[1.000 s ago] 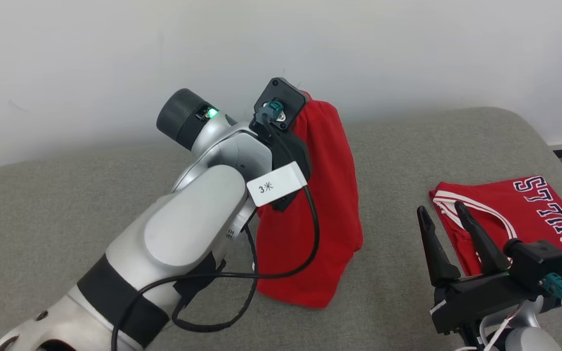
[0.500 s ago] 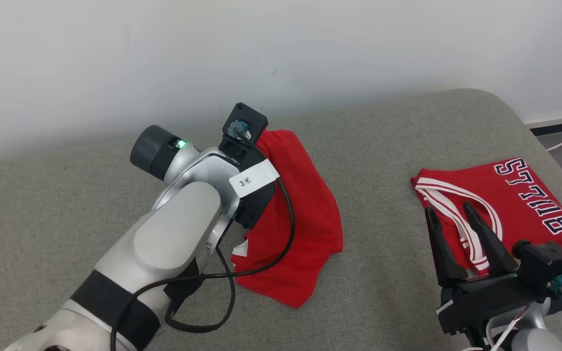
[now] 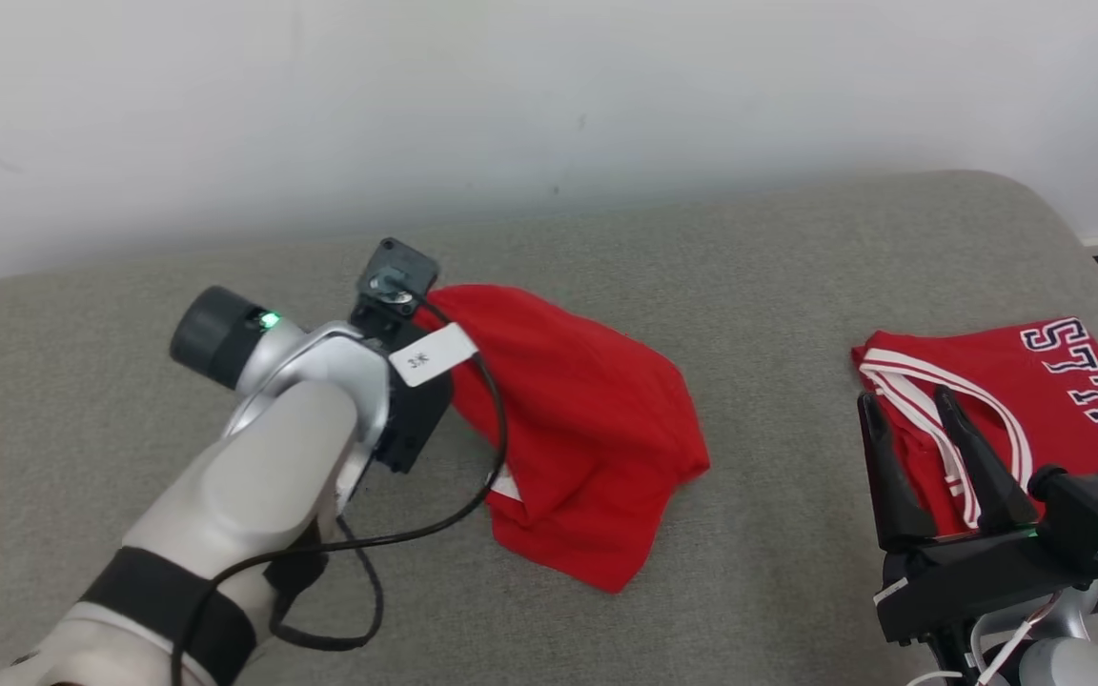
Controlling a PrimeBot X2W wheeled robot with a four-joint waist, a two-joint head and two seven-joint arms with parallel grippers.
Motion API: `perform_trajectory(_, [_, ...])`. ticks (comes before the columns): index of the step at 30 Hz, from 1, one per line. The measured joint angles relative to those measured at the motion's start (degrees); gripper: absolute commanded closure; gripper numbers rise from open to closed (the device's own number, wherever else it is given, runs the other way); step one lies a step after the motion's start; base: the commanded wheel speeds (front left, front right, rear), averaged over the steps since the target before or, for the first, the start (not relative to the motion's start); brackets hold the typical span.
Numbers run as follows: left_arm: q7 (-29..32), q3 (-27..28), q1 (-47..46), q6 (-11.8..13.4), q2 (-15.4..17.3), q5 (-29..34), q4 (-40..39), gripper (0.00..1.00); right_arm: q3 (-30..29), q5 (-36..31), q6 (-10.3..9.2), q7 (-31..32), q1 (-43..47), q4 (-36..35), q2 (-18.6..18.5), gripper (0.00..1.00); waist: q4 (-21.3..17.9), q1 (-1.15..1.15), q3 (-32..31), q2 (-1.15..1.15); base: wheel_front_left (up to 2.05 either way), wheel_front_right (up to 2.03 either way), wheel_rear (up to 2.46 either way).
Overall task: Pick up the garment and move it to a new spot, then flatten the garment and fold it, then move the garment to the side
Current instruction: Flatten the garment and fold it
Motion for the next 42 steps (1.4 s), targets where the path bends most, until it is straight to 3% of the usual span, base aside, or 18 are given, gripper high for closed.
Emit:
perform_trajectory(5, [0.0,0.1,1.8,0.0,2.3,0.0,2.0,1.0,-0.1,0.0,0.0,-0.4,0.0,0.0,0.0,0.0,2.3,0.0,-0.1,0.0,0.0,0.0,0.0])
perform_trajectory(16, [-0.1,0.5,5.6,0.0,3.6,-0.6,4.2,1.0,1.1,0.0,0.0,-0.4,-0.2,0.0,0.2,0.0,6.5,0.0,-0.5,0.0,0.0,0.0,0.0])
perform_trajectory(17, [-0.1,0.6,6.0,0.1,4.2,-0.6,4.6,0.76,1.2,0.0,0.0,-0.4,-0.2,0.0,0.3,0.0,6.7,0.0,-0.5,0.0,0.0,0.0,0.0])
perform_trajectory(19, [-0.3,1.0,6.5,0.1,5.2,-0.6,5.0,0.5,1.3,0.0,0.01,-0.4,-0.2,0.0,0.3,0.0,6.9,0.0,-0.5,0.0,0.0,0.0,0.0])
perform_trajectory(20, [-0.4,1.1,6.8,0.1,5.4,-0.9,5.4,0.11,1.3,0.0,0.01,-0.4,-0.2,0.0,0.3,0.0,6.9,0.0,-0.5,0.0,0.0,0.0,0.0])
perform_trajectory(21, [-0.5,1.3,7.0,0.1,5.3,-1.4,5.5,0.0,1.3,0.0,0.01,-0.4,-0.2,0.1,0.3,0.0,6.9,0.0,-0.5,0.0,0.0,0.0,0.0])
perform_trajectory(34, [-3.6,4.5,10.5,1.1,5.1,-4.5,5.4,0.0,1.0,0.0,0.01,-0.4,-0.2,0.5,0.1,0.0,7.2,0.0,-0.7,0.0,0.0,0.0,0.0])
perform_trajectory(42, [-6.4,5.4,13.3,1.3,7.7,-4.7,3.7,0.0,0.4,0.0,-0.11,-0.5,0.2,1.1,-0.1,0.0,8.0,-0.01,-1.9,0.0,0.0,0.0,0.0])
